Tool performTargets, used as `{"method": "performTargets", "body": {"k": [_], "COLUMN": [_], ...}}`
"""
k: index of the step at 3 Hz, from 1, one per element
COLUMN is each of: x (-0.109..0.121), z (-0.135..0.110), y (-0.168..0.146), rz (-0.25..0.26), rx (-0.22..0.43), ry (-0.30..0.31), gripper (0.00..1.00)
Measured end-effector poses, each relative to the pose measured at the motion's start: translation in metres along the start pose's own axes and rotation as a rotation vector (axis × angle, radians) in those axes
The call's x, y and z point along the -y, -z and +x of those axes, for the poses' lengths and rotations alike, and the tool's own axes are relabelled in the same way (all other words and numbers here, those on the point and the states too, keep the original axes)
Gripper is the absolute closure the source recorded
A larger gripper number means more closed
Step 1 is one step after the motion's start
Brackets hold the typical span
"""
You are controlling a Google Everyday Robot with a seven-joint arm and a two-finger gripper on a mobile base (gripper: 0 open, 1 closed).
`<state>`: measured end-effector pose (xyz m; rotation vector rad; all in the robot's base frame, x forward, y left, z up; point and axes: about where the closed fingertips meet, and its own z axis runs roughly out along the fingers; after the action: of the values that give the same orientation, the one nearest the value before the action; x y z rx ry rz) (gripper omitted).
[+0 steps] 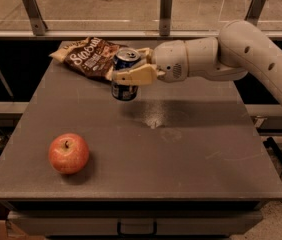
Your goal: Move pepsi can near apple
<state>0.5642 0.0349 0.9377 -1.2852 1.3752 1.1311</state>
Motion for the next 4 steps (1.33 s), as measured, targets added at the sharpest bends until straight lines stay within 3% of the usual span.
{"method": "performTargets", "body": {"k": [1,2,3,4], "x": [-0.022,-0.045,-0.063,-0.07], "z": [0.001,0.01,0.021,0.036], "y": [-0.023,-0.031,-0.043,-0.046], "rz": [-0.032,-0.044,-0.055,-0.049], "rx": [0.016,-0.016,-0.052,-0.08], "ry": [-0.024,-0.06,-0.08,-0.08], "gripper": [1.0,1.0,0.83,0.59]}}
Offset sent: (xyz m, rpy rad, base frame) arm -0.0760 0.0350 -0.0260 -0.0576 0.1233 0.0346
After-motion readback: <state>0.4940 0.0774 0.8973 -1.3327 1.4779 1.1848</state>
